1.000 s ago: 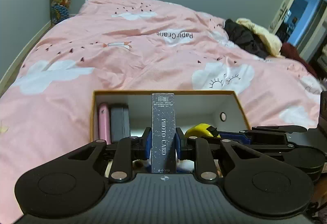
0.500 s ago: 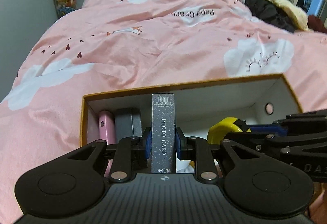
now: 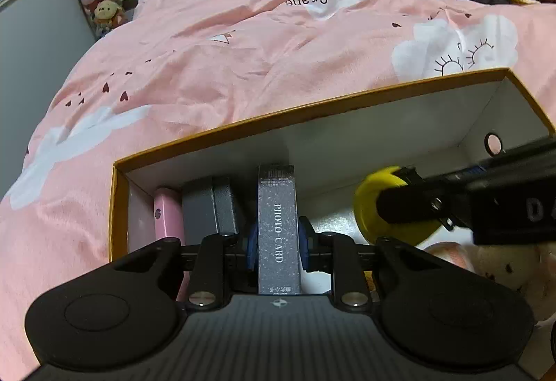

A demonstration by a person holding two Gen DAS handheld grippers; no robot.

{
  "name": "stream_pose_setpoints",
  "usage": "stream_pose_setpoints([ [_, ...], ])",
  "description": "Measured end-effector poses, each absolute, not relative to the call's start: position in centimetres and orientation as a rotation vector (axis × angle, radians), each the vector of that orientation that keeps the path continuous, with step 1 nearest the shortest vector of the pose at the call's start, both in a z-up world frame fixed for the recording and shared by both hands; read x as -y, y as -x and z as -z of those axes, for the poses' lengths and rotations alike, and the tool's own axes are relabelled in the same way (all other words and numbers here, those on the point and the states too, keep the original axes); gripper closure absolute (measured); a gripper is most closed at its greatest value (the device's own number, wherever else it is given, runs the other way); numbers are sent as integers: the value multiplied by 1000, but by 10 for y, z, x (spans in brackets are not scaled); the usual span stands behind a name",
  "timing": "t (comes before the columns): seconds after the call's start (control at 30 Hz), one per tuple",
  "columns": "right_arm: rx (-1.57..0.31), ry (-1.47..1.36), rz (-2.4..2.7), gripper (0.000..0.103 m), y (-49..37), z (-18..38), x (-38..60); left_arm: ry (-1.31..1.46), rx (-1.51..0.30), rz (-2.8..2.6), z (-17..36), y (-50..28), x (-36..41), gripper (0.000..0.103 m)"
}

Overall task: Organize objects
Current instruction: 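Lower the photo card box beside the gray box while the right gripper lowers the tape measure, then open both grippers to release the photo card box and tape measure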

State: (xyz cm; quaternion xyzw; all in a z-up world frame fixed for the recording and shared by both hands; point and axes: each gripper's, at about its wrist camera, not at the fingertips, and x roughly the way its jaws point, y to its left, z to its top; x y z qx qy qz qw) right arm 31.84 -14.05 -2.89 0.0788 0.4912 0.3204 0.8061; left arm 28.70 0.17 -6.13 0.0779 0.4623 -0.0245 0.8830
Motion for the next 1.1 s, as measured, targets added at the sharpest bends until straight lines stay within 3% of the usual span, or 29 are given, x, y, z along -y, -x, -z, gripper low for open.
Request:
stream_pose_setpoints([
  [0.43,-1121,-211,-627,81,-339,49,113,-203,-944,112,31,-259,-13,70],
  [1.1,-1257,-320,-595,78,-360,76,102,-141,-935,97,19,-230,-41,69],
])
